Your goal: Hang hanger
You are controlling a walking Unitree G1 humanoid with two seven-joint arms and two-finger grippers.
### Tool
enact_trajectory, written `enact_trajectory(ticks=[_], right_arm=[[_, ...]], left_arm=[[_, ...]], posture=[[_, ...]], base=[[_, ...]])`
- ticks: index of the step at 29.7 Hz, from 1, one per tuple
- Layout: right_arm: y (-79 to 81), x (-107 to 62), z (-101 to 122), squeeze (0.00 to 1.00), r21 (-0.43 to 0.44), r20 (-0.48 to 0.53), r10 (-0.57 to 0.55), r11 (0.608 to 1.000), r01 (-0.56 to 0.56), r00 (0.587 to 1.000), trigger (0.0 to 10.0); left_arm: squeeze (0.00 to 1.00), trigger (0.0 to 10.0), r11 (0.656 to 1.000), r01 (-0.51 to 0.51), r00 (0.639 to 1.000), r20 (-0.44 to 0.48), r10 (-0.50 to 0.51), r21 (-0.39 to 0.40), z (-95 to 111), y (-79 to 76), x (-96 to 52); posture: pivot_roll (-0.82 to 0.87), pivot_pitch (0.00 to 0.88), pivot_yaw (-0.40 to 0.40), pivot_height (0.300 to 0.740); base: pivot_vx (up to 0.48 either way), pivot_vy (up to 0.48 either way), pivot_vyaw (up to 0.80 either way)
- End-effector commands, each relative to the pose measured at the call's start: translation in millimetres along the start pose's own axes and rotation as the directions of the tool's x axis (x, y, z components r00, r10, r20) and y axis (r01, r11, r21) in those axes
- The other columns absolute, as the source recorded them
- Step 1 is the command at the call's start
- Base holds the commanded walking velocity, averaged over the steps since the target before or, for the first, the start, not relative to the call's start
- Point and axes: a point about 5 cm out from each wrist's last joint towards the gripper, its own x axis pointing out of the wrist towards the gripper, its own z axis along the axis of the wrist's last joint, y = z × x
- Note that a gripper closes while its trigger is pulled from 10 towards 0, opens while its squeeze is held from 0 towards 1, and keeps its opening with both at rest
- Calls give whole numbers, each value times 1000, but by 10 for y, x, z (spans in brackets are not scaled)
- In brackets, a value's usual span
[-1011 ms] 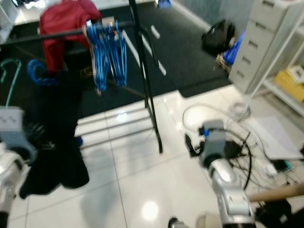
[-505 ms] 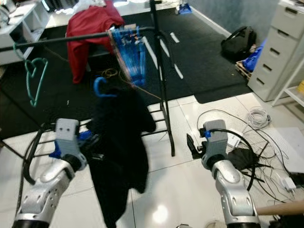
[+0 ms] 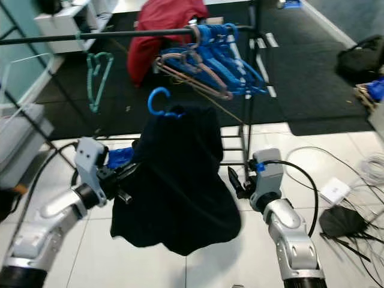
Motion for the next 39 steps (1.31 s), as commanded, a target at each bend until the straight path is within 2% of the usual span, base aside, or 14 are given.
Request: enact_trajectory(ticks=[1,4,11,12,13,14,15,16,18,22,24,25,28,39], right_arm=[[17,-5,3,0,23,18,11,1000,-12,1000,10000],[-81,-1,143,0,96,80,7,995,-15,997,10000],[-127,-60,361,0,131,165,107,983,-129,980,10000],[-104,-151,501,0,131,206,238,955,-268,949,10000],[-104,-151,501,0,131,206,238,955,-268,949,10000],[-127,-343,682,0,147,262,396,885,-442,880,10000],[-127,-343,682,0,147,262,396,885,-442,880,10000],[-152,-537,827,0,134,295,518,810,-571,803,10000],[-193,-683,911,0,106,280,586,768,-631,760,10000],[-274,-780,929,0,73,226,605,771,-633,763,10000],[-379,-827,930,0,43,183,577,804,-593,796,10000],[-522,-850,933,0,25,161,512,853,-522,844,10000],[-613,-870,926,0,15,150,466,881,-473,872,10000],[-633,-836,851,0,31,131,439,894,-446,889,10000]], left_arm=[[0,10000,999,31,998,48,-32,9,131,7,-16],[0,10000,977,214,975,53,-214,10,334,1,-131],[0,10000,943,331,943,27,-332,27,506,138,-290],[0,10000,929,366,930,-13,-366,55,566,256,-394],[0,10000,929,366,930,-13,-366,55,566,256,-394],[0,10000,917,389,920,-78,-383,88,641,421,-550],[0,10000,917,389,920,-78,-383,88,641,421,-550],[0,10000,917,380,922,-126,-365,124,728,584,-671],[0,10000,920,358,930,-152,-335,163,817,713,-761],[0,10000,927,321,943,-152,-295,196,916,812,-811],[0,10000,929,301,951,-144,-275,217,999,860,-840],[0,10000,930,290,955,-127,-267,227,1077,886,-871],[0,10000,929,294,955,-110,-276,226,1129,887,-896],[0,10000,881,432,901,-71,-427,190,1250,744,-912]], posture=[[-129,117,60,740],[-130,113,63,740],[-141,110,63,740],[-150,109,62,740],[-150,109,62,740],[-157,106,63,740],[-157,106,63,740],[-162,107,62,740],[-165,109,64,740],[-167,110,63,740],[-171,112,62,740],[-175,116,61,740],[-181,115,64,740],[-166,112,61,740]], base=[[0,0,631],[0,0,0],[0,0,0],[0,0,0],[0,0,0],[0,0,0],[0,0,0],[0,0,0],[0,0,0],[0,0,0],[0,0,0],[0,0,0],[0,0,0],[0,0,0]])
